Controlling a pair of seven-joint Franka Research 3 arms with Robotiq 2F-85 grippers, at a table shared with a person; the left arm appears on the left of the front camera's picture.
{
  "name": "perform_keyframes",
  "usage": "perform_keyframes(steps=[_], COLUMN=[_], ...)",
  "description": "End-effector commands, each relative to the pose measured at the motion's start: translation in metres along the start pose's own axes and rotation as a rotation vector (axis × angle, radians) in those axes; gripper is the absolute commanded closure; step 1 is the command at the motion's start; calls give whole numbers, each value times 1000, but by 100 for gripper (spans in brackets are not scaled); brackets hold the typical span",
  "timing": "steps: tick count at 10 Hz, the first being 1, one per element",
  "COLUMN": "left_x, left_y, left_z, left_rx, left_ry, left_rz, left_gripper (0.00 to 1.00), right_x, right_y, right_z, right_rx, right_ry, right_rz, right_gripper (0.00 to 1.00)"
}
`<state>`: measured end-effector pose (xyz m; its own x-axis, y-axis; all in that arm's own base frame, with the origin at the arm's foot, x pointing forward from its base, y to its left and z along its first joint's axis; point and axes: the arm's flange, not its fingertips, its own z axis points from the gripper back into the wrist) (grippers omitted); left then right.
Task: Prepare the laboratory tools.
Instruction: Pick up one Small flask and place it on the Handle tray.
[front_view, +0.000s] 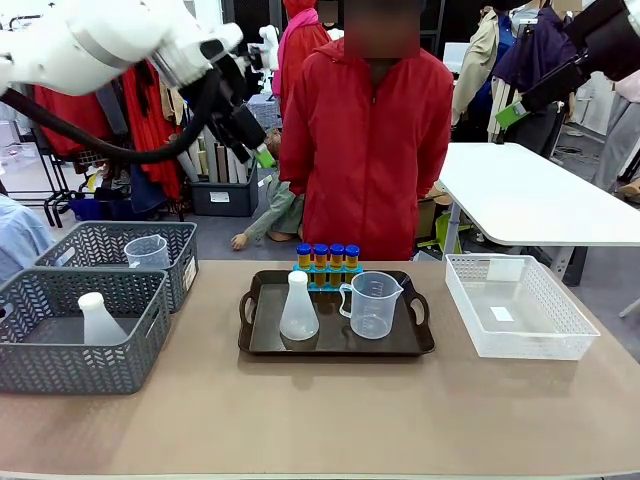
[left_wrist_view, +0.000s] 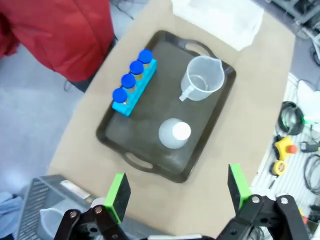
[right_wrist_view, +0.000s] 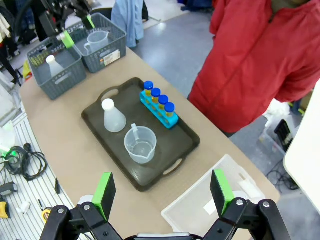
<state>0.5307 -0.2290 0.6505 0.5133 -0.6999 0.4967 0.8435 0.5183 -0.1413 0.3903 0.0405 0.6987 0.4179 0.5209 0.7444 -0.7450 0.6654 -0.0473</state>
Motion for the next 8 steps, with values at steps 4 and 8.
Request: perform_keyframes(steps=[4, 8], left_x=[-39, -59], left_y=[-4, -8], left_z=[66, 78], left_rx=[51, 33], left_ry=[-189, -240], left_rz=[-106, -126], left_gripper=[0, 0], right_x=[1, 1], right_y=[-1, -1], right_z=[1, 1], right_rx=[10, 10], right_ry=[-10, -10], right_rz=[3, 3], right_gripper=[0, 0])
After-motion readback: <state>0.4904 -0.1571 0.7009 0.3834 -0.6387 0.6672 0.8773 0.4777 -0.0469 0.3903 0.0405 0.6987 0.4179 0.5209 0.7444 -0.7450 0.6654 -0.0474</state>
